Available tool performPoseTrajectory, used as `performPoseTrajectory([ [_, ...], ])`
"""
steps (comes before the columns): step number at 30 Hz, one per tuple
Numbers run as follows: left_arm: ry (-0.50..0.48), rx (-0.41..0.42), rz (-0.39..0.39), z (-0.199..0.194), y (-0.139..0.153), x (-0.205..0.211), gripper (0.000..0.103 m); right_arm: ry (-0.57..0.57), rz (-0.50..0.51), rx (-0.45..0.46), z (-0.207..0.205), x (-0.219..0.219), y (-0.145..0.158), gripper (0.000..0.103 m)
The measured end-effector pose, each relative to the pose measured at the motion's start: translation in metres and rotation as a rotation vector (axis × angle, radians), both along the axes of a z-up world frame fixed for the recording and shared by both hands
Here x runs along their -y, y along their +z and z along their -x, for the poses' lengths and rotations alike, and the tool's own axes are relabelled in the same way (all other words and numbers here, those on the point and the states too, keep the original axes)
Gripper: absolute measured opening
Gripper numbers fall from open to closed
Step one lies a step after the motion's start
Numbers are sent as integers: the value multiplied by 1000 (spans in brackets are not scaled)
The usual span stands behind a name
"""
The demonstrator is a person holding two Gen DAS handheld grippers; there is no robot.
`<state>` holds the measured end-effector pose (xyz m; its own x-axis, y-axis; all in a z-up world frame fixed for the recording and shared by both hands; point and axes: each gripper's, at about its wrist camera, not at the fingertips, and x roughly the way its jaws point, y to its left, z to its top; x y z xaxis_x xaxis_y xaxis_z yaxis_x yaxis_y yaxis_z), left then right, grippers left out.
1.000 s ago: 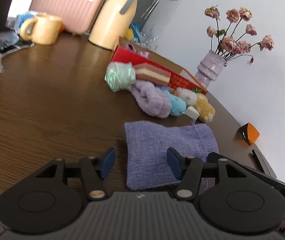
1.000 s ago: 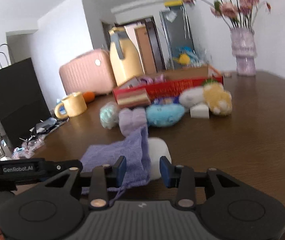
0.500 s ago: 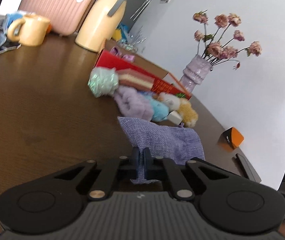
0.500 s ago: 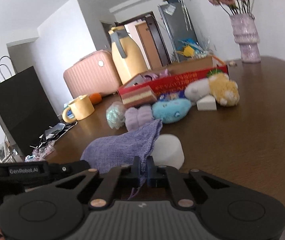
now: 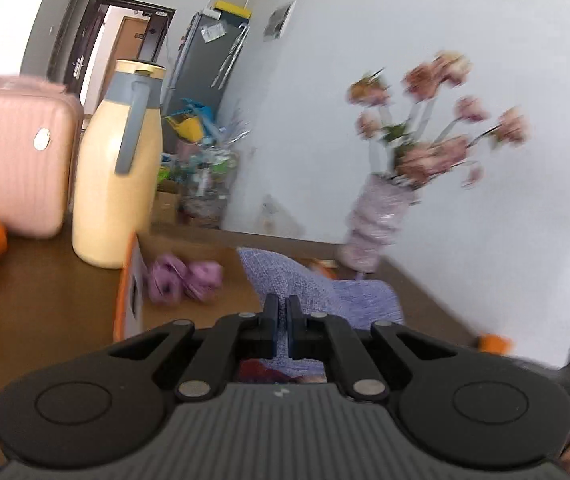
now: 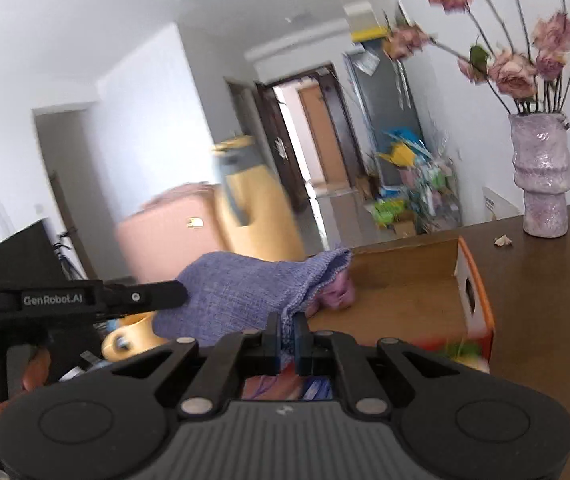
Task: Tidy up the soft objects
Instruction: 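Carry the lavender pouch into the box beside the scrunchie and release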
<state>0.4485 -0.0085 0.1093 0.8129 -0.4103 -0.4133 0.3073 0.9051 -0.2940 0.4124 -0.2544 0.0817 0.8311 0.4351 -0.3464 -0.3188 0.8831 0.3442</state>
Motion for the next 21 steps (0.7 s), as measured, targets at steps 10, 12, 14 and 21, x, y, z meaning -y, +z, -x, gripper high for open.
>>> performPoseTrajectory([
  [10, 102, -206, -314, -139, -86, 10, 6, 70, 80, -286, -182, -34, -62, 6],
  [12, 115, -253, -339, -148, -95, 8, 7, 94, 117, -334, -198, -48, -77, 7],
  [14, 121, -224, -364, -146, -98, 5, 9, 112, 162, -341, -202, -60, -84, 14],
  [21, 146, -158, -335, -127, -75, -7, 31, 96, 174, -295, -194, -50, -74, 38],
])
